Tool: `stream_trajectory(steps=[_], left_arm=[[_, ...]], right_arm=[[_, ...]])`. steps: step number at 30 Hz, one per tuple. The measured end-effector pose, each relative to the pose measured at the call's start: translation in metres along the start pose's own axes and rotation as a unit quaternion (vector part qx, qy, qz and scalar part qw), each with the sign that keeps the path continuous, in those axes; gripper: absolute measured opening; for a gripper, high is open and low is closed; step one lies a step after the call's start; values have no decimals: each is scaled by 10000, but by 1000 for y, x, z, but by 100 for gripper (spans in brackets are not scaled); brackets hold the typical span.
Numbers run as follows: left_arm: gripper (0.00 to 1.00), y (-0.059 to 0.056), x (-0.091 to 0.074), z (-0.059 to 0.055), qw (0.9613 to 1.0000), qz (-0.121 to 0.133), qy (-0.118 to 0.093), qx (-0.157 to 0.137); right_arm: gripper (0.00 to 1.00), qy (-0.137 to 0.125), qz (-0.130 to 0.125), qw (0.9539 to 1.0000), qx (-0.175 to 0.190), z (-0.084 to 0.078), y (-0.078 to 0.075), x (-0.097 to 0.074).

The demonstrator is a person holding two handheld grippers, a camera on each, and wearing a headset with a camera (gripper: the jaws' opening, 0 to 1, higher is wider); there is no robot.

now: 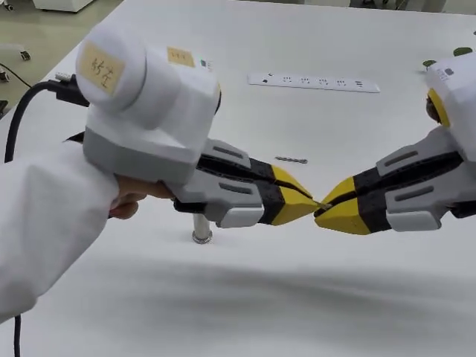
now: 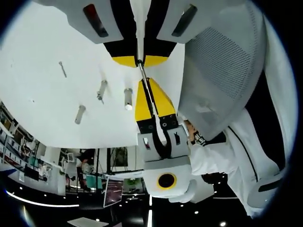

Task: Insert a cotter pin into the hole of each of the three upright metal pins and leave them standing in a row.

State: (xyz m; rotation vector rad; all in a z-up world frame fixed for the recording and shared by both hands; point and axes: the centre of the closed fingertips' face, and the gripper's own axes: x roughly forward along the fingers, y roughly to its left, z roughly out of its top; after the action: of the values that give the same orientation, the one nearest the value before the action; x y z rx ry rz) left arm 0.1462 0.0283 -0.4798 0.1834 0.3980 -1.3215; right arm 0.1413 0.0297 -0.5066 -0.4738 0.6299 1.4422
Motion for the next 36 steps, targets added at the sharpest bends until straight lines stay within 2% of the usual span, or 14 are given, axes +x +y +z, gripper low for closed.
stream_trajectory(steps=[3,6,8,16,18,21,23,25,28,30,32,36], left_arm=[[0,-1,0,-3,10000,-49,65,57],[0,-5,0,-5,9995,-132,177,226],[0,-10,3,-4,9994,-153,181,267],[6,-5,1,-12,9989,-40,266,382],[12,-2,-1,-14,9987,56,311,409],[26,3,-3,-13,9984,181,260,477],[36,8,-7,-16,9974,311,316,573],[44,16,-14,-20,9970,442,376,517],[45,33,-26,-31,9944,757,557,482],[40,39,-34,-42,9928,848,767,369],[35,44,-39,-48,9909,941,874,414],[36,50,-46,-56,9891,1064,941,390]], right_arm=[[0,6,45,10000,-25,0,2,-1],[0,64,160,9998,49,-2,7,-1],[0,111,205,9997,57,-3,9,-1],[0,186,263,9995,-12,-6,15,-3],[0,217,259,9994,46,-8,15,-2],[0,316,240,9992,76,-12,15,1],[0,375,221,9990,123,-14,16,3],[0,441,142,9988,125,-16,13,4],[0,527,12,9985,168,-18,8,6],[0,613,-44,9978,262,-21,6,8],[0,703,-39,9973,232,-23,6,10],[0,866,-127,9960,162,-27,2,16]])
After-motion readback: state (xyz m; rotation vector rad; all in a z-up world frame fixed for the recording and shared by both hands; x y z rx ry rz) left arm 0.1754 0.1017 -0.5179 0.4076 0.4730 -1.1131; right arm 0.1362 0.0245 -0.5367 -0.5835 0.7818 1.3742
